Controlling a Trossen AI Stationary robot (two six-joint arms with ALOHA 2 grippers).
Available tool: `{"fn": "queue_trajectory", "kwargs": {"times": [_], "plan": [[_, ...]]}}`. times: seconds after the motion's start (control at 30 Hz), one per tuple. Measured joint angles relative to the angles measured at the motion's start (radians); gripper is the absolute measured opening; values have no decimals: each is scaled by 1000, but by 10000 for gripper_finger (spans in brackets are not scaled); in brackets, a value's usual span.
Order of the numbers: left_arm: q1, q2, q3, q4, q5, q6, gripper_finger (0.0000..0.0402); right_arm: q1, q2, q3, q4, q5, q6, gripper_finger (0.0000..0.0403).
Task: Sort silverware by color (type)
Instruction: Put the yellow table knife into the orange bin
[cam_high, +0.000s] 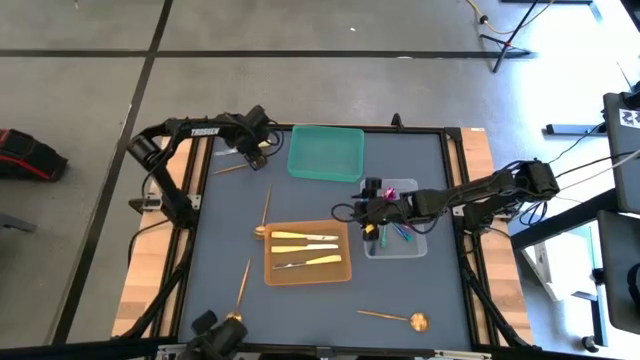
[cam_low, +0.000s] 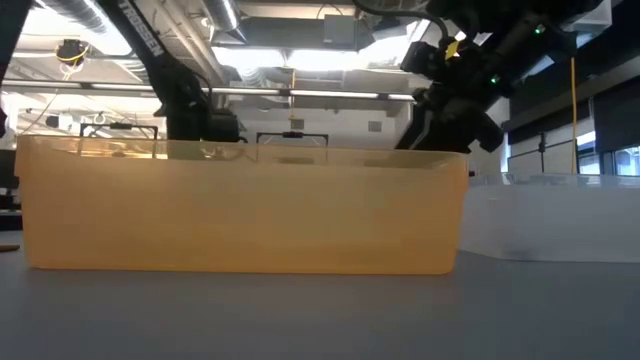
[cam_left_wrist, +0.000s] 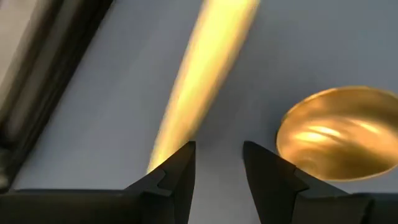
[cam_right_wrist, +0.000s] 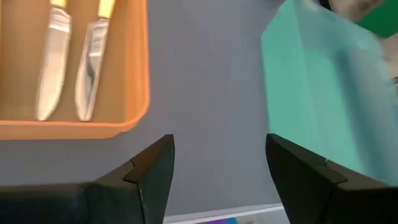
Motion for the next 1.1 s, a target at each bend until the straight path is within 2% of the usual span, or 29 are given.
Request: {"fn": "queue_trajectory", "kwargs": {"times": [0.23,0.37,0.53,0.7,0.87,1.1], "plan": [[56,29,6,52,60,62,131,0,0,0,-1,-37,12,239],[55,19,45,-20,101,61,131,0,0,0,2,-36,10,239],[44,-4,86,-32,50,60,131,0,0,0,24,-35,9,239],[101,-3,91,10,51,52,131,0,0,0,28,-51,12,239],[161,5,60,11,153,43,131,0,0,0,28,-52,12,239],[182,4,-8,78,178,69,131,0,0,0,34,-52,1,239]]}}
